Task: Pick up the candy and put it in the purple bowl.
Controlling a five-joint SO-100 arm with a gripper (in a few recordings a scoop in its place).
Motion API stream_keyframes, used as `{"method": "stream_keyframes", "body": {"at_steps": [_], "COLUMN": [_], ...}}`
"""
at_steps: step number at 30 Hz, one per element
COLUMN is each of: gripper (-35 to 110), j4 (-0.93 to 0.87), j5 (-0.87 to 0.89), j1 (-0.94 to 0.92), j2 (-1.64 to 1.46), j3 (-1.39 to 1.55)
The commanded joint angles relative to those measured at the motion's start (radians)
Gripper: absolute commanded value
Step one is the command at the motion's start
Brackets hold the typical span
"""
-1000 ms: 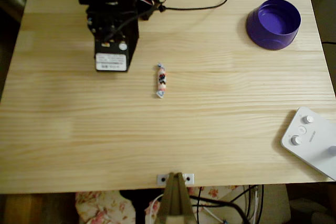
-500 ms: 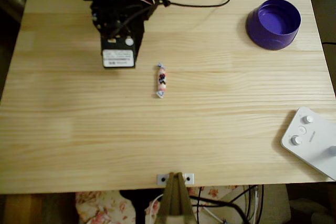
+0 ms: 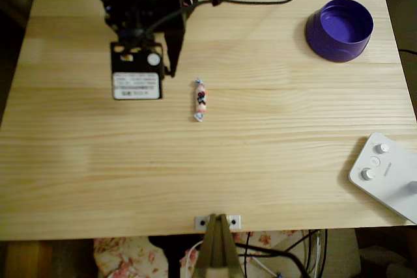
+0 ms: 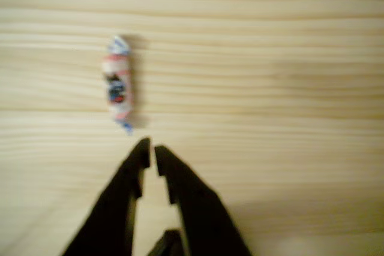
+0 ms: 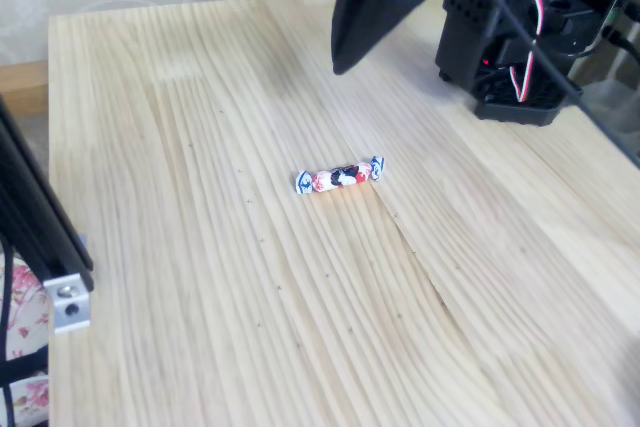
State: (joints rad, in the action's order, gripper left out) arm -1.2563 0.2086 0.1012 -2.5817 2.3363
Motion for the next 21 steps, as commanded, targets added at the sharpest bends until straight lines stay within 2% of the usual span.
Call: {"method": "stream_keyframes", "body": {"at_steps": [1,10,16,21], "gripper": [-1,-1,-1,-1], "j4": [-0.046,-0.123,-0.115,-0.037], "j5": [0.072,0.23,0.348,0.433], "j1": [0.066,0.175,0.235,0.287], "j2": [0.044,0.201,0.276,0.311], "j3": [-0.19,-0.318,-0.333,-0.324]}}
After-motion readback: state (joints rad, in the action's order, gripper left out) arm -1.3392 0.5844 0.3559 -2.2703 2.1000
